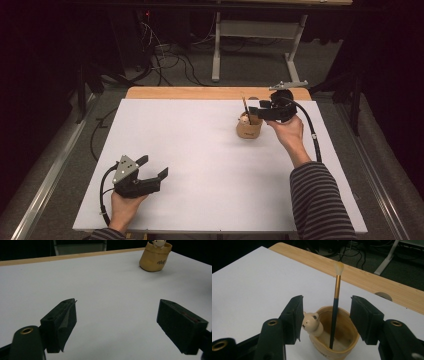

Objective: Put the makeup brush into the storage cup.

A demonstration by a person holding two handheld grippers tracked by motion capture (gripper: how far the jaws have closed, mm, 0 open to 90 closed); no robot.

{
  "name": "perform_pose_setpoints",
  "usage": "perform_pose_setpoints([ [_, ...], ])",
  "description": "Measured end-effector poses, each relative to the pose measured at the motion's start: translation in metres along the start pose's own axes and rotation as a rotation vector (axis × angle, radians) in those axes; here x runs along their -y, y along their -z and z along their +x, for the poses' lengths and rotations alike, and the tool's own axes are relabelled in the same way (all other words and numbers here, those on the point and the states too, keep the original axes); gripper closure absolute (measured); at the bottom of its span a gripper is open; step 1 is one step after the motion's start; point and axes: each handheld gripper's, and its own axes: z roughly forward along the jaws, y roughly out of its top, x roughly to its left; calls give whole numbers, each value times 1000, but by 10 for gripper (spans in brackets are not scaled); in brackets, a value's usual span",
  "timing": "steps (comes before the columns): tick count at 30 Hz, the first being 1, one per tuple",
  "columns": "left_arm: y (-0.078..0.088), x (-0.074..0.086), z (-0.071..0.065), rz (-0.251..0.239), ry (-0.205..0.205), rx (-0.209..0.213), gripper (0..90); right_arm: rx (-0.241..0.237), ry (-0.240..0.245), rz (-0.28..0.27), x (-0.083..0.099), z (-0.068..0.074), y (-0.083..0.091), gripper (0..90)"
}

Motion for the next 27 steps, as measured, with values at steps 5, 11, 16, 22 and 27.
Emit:
perform_pose_setpoints([
  [5,0,0,0,0,1,0,168,5,-1,3,-1,-1,2,432],
  [11,0,0,0,1,0,-1,168,8,-12,8,0,-1,5,421],
  [16,0,0,0,0,0,-3,168,6,-13,8,0,0,8,420],
  [22,0,0,0,0,0,-4,168,12,0,5,2,1,15,423],
  [27,-1,0,-1,0,0,-3,168,21,-7,-4,8,-3,20,427],
])
